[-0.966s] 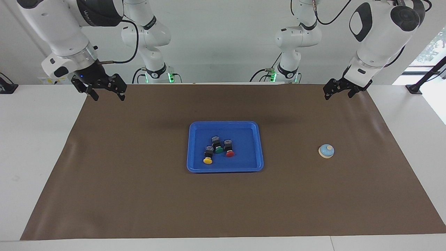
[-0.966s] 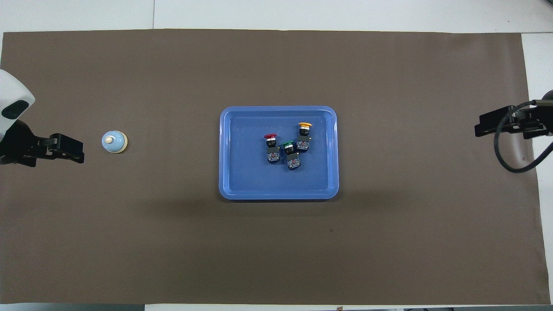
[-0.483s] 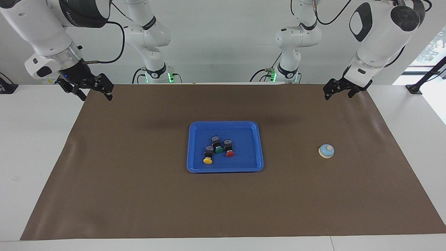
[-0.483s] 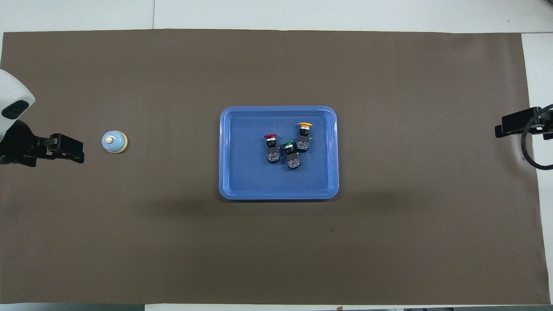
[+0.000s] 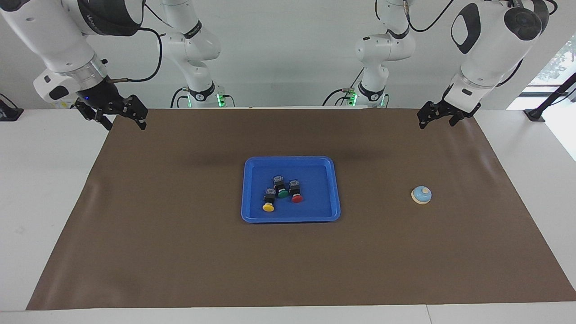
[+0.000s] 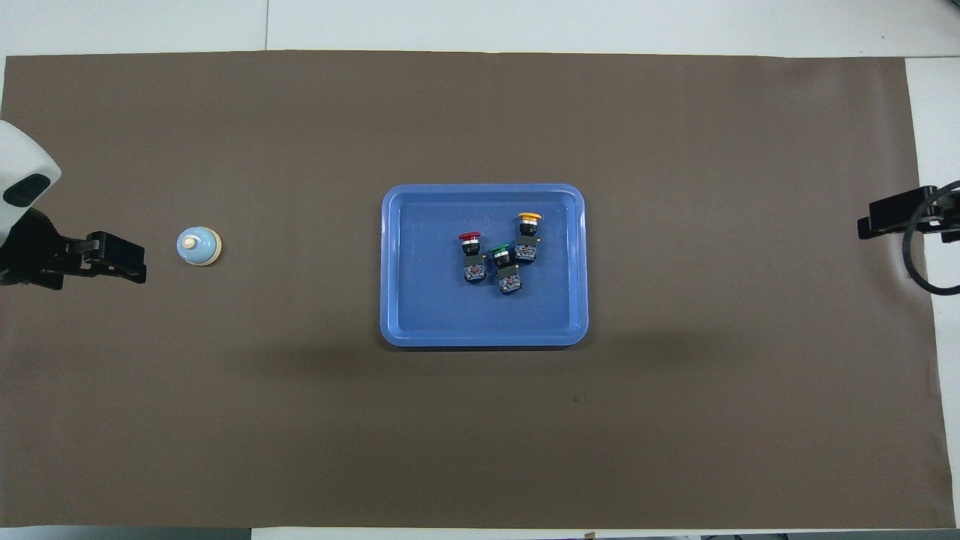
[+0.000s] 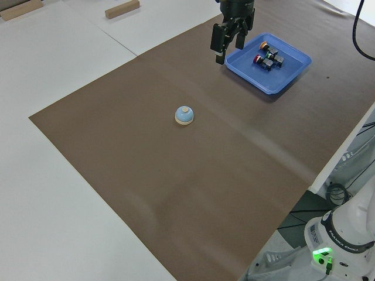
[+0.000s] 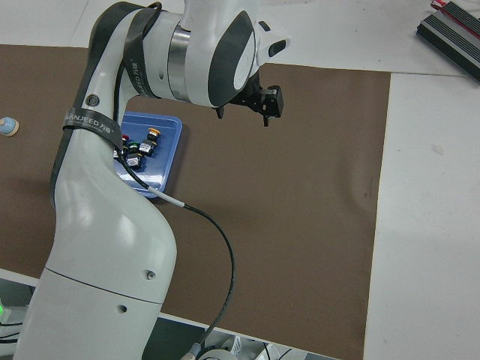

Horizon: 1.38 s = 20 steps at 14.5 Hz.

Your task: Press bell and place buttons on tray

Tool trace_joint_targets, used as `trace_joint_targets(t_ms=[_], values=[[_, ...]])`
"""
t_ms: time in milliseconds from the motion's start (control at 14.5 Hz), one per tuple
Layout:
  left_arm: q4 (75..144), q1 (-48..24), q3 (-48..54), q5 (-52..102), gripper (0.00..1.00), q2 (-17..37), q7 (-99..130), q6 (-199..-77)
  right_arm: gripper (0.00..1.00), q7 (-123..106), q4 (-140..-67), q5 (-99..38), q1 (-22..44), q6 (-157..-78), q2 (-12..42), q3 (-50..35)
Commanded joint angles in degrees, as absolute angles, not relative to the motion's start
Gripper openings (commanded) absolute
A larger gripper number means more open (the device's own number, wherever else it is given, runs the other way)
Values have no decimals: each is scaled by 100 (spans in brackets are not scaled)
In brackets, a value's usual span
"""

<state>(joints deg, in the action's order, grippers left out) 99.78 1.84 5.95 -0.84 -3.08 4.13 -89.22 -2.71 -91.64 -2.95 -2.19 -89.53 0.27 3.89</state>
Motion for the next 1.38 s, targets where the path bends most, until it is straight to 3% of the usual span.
trace_joint_targets(t_ms=[0, 1310], values=[[9932, 167, 571, -123, 100, -343, 466, -8824, 100, -334, -9308, -246, -229, -8921, -114, 343], [9932, 167, 571, -123, 100, -351, 475, -8816, 100, -325, -9281, 79, 26, -8833, -114, 264]])
